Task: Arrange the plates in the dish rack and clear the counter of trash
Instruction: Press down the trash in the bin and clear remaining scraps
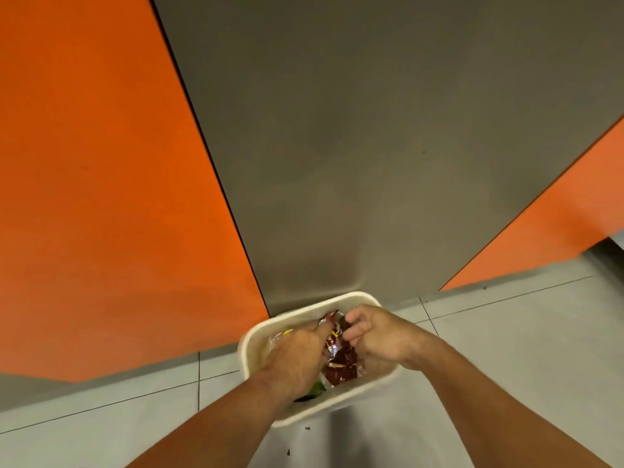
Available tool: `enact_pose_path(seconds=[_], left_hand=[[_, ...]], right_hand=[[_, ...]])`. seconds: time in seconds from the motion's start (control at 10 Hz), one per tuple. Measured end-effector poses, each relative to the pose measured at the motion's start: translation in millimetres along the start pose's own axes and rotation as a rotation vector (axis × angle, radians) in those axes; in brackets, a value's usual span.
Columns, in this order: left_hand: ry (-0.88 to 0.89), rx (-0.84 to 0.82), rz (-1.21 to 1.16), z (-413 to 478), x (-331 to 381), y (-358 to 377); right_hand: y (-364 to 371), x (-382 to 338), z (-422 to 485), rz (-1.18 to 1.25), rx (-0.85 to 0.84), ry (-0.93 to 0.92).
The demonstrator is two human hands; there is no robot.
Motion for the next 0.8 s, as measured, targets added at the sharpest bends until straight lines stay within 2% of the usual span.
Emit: enact_pose_path(seconds=[0.1, 0.2, 0.4, 0.5, 0.6, 0.7, 0.8], left_hand=[[0.056, -0.069, 0.177, 21, 9, 23], [0.033, -0.130, 0.275, 35, 10, 42], [-0.001, -0.290, 0.357, 38, -2, 72], [-0.031, -0.313, 0.203, 32, -6, 66], [-0.031, -0.418, 0.044, 16, 4, 38], [-0.022, -0.398, -0.055, -4, 15, -12], [0.061, -0.255, -0.118, -34, 44, -90]], right_hand=[[-28, -3, -16, -0.003, 0.142, -0.058], [-43, -6, -31, -0.038, 0.255, -0.127], [-50, 4, -39, -0.056, 0.379, -0.149], [-54, 3, -48, -0.067, 0.391, -0.156], [-64, -7, -73, -0.074, 0.427, -0.177], [-76, -23, -107, -0.052, 0.453, -0.187], [-88, -52, -159, -0.105, 0.478, -0.194]])
Point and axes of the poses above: each hand's wrist, its own z-axis towards the middle knuckle, its own y-axis out of the palm, x = y × z, the point moved 9 cm from there along z, towards the middle knuckle, and after that the axes turned 10 degrees about y, right-handed, at the moved point
